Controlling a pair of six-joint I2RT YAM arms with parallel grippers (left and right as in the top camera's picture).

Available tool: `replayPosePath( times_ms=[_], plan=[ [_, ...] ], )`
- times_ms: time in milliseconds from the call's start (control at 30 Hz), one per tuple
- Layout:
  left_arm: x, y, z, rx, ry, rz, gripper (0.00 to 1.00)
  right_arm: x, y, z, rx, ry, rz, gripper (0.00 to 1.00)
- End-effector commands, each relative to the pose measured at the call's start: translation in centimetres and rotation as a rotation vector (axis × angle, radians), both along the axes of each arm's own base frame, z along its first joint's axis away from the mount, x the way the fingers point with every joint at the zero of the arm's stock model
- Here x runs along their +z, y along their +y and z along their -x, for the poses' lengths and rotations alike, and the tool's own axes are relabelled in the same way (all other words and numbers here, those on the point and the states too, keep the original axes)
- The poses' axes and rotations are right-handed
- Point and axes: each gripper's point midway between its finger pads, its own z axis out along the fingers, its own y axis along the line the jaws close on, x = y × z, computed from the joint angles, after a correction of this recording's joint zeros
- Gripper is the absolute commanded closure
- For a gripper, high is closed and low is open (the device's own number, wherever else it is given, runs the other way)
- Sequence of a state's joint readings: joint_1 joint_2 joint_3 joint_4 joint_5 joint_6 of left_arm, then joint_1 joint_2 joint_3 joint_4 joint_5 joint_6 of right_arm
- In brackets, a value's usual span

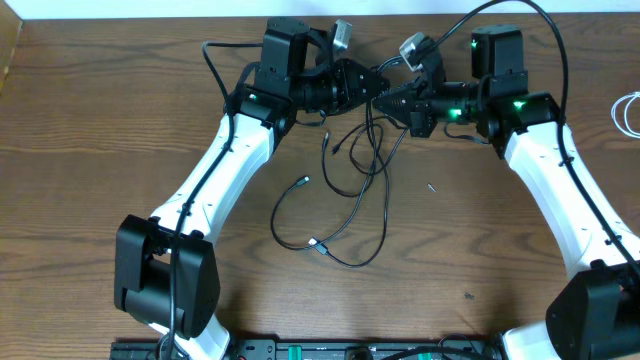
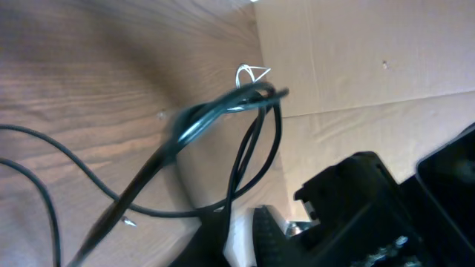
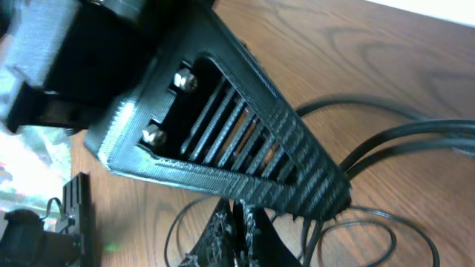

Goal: Untangle cables

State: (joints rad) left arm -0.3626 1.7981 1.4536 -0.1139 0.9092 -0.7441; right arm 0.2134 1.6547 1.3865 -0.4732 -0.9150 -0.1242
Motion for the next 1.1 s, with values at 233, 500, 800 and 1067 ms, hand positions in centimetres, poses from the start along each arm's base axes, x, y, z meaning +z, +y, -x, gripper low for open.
replayPosePath(
  times_ms=[233,500,800,1067],
  plan=[
    [0.5,1.4,-0.3,-0.061,-0.139,-0.019,0.92,-0.3,-2.2,-2.0,-0.150,0.067,0.015,0.69],
    [1.1,2.4,0.1,-0.148,-0.245,0.004,0.92,-0.1,-4.7,-3.3,-0.267,0.163,-0.035,0.37],
    [1.3,2.1,0.6,-0.172,-0.242,0.019,0.93,1.1,-2.9,-5.0,-0.419,0.280,-0.134,0.41],
    [1.4,2.0,0.9,-0.182,-0.237,0.029,0.93,0.5,-1.9,-5.7,-0.558,0.410,-0.179,0.60]
  ],
)
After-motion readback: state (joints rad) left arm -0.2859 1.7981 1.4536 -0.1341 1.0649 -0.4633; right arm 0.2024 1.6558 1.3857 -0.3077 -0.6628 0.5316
